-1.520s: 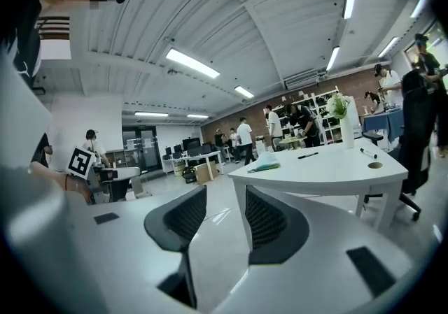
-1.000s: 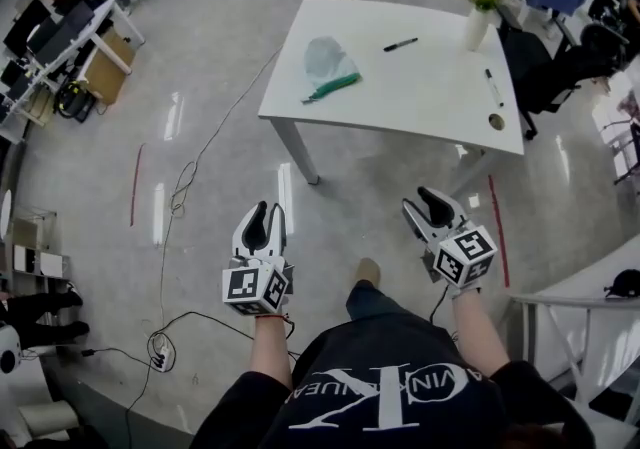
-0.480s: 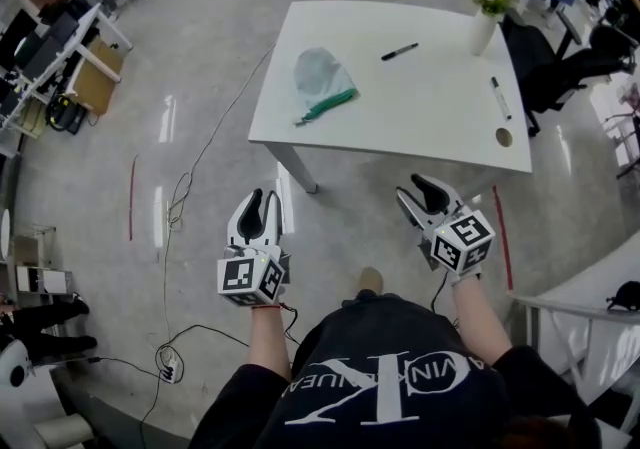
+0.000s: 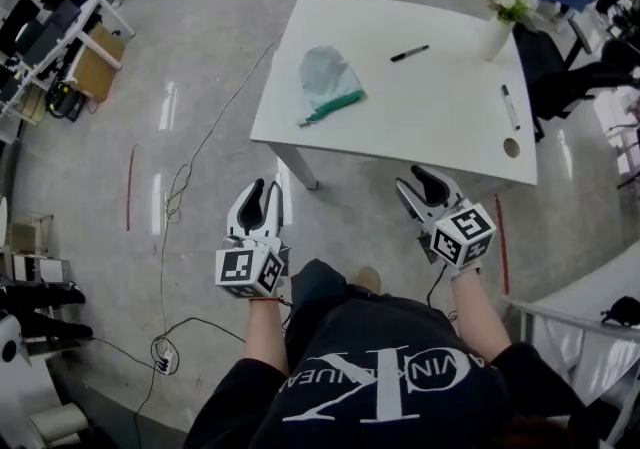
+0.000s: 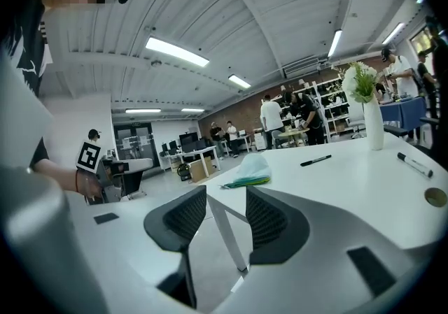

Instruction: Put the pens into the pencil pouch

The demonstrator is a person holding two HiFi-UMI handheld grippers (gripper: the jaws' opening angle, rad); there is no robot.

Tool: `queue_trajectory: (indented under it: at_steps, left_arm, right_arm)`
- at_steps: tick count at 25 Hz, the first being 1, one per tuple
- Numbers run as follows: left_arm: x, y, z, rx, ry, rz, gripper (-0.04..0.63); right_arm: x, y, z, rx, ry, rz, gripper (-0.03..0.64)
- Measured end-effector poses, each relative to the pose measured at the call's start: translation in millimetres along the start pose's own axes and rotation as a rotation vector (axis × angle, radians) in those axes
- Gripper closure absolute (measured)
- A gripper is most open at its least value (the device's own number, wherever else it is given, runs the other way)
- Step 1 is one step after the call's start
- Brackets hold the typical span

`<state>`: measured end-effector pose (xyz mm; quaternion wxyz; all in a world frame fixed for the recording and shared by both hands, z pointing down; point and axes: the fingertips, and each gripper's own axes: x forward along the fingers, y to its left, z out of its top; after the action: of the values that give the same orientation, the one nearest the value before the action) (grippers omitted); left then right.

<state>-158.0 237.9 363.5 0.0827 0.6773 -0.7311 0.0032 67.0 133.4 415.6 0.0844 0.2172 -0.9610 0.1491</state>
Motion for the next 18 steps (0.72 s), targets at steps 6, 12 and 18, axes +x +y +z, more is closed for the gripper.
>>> queue_trajectory:
  at_steps: [6, 12, 18]
  left_arm:
    - [27.1, 13.7, -6.0, 0.007, 0.036, -0.034, 0.494]
    - [87.9, 29.0, 5.9, 0.019, 0.035, -0.119, 0.487]
    - [145.9, 32.3, 7.1, 0.021, 0.081, -0.233, 0.486]
  right_arm:
    - [18.7, -12.5, -4.0, 0.029, 0.006, -0.025, 0.439]
    - [46.5, -34.9, 10.1, 0.04, -0.005, -0.082, 0.439]
    - [72.5, -57.8, 19.8, 0.071, 0.002, -0.139, 0.439]
